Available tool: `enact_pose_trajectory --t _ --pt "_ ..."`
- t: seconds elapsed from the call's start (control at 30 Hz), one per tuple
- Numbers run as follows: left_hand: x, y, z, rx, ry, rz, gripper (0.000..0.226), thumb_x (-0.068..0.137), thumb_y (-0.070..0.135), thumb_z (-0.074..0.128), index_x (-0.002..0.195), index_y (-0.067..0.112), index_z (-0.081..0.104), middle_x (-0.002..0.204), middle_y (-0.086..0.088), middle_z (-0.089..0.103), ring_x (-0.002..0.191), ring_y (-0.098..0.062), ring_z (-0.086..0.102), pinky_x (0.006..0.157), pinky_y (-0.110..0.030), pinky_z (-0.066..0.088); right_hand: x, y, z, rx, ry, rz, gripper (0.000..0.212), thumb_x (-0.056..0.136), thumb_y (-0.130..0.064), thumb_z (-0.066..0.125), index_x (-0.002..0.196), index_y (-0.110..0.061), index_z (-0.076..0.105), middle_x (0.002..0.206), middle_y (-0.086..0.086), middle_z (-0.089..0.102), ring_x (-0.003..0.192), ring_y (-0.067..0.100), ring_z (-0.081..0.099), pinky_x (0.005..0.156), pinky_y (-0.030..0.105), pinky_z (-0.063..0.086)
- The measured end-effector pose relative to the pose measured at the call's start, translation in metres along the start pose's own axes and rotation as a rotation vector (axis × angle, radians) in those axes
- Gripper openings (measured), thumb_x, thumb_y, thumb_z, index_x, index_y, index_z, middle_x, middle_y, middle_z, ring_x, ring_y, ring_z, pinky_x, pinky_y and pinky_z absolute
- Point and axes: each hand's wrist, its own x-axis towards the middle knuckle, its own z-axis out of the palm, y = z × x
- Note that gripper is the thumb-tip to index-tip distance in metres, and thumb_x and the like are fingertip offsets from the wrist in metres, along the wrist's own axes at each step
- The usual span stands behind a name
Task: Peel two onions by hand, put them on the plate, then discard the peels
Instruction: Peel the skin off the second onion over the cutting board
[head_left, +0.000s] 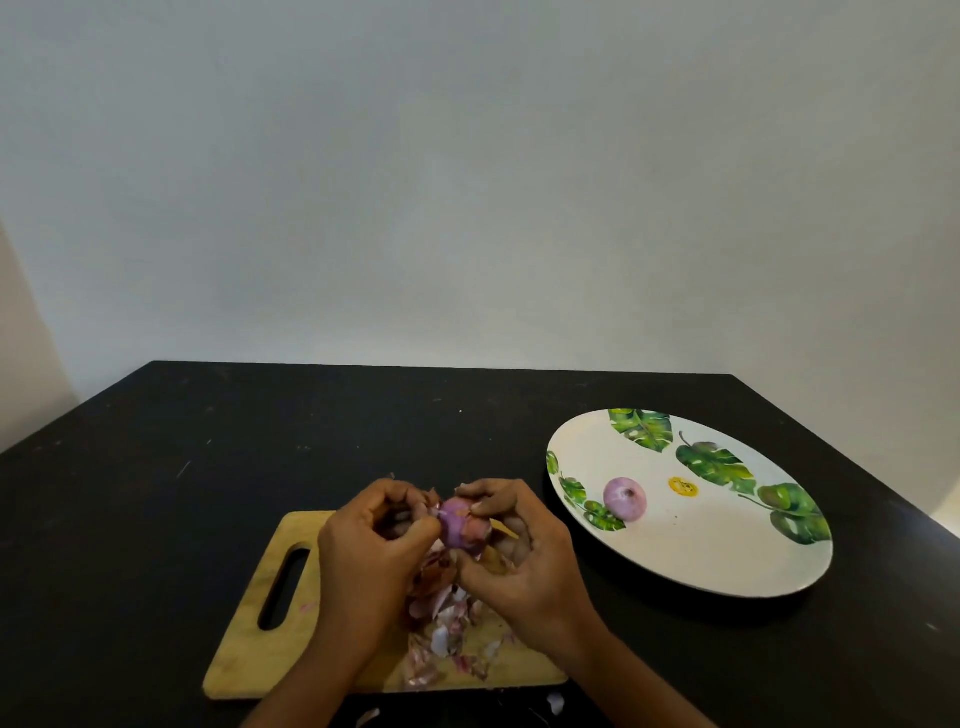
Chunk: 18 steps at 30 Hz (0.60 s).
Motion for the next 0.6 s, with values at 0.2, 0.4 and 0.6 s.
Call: enact_pose_trajectory --t 0.2,0.4,0.6 --pt "0.004 -0.007 0.000 -0.028 0.006 -0.142 0.012 0.078 0.000 0.062 0.071 0.009 0.062 0.071 -0.003 0.067 0.066 -0.014 0.063 0.061 -0.033 0.054 -0.001 -0.001 0.002 0.136 0.038 0.026 0.041 0.070 0.001 0.076 0.101 -0.017 0.056 0.109 -0.007 0.066 0.107 0.019 0.065 0.084 0.029 0.055" --pt "0.005 -0.012 0.001 0.031 0.021 -0.177 0.012 0.079 0.004 0.063 0.070 0.012 0.063 0.069 -0.005 0.066 0.066 -0.017 0.063 0.064 -0.047 0.055 0.003 -0.006 0.000 0.290 0.138 0.181 0.043 0.065 -0.013 0.078 0.102 -0.013 0.056 0.102 0.001 0.071 0.102 0.019 0.068 0.079 0.025 0.055" --pt "0.002 -0.010 0.004 0.031 -0.020 -0.165 0.011 0.078 0.002 0.063 0.070 0.011 0.064 0.067 -0.004 0.066 0.065 -0.018 0.063 0.061 -0.040 0.055 0.005 -0.007 0.003 0.710 0.098 0.480 0.062 0.049 -0.018 0.084 0.104 -0.007 0.058 0.113 0.023 0.065 0.102 0.038 0.067 0.081 0.043 0.057"
